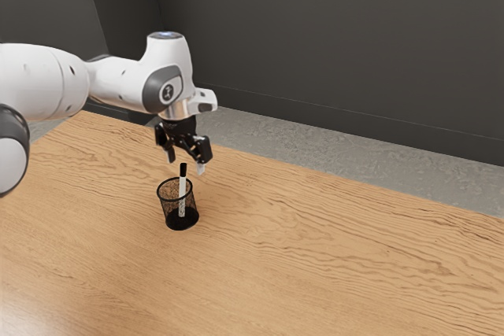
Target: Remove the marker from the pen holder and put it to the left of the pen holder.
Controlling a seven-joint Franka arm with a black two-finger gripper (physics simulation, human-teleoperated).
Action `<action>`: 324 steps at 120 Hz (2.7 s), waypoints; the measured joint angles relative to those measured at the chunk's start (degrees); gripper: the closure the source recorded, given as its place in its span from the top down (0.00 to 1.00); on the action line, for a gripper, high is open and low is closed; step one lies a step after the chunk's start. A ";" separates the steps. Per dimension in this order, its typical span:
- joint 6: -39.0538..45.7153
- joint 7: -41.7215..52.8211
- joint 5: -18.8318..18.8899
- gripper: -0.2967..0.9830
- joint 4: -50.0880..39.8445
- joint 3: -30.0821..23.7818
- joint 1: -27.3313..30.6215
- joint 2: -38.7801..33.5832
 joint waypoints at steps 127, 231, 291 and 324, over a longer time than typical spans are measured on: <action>1.92 0.46 -0.97 0.41 -5.04 0.97 0.06 -3.27; 0.46 -0.43 2.48 0.16 -8.34 4.42 -2.20 -18.59; -0.83 -1.10 3.34 0.15 -11.02 4.85 7.84 -14.47; 0.30 -1.44 2.29 0.16 -11.03 4.81 8.61 -11.46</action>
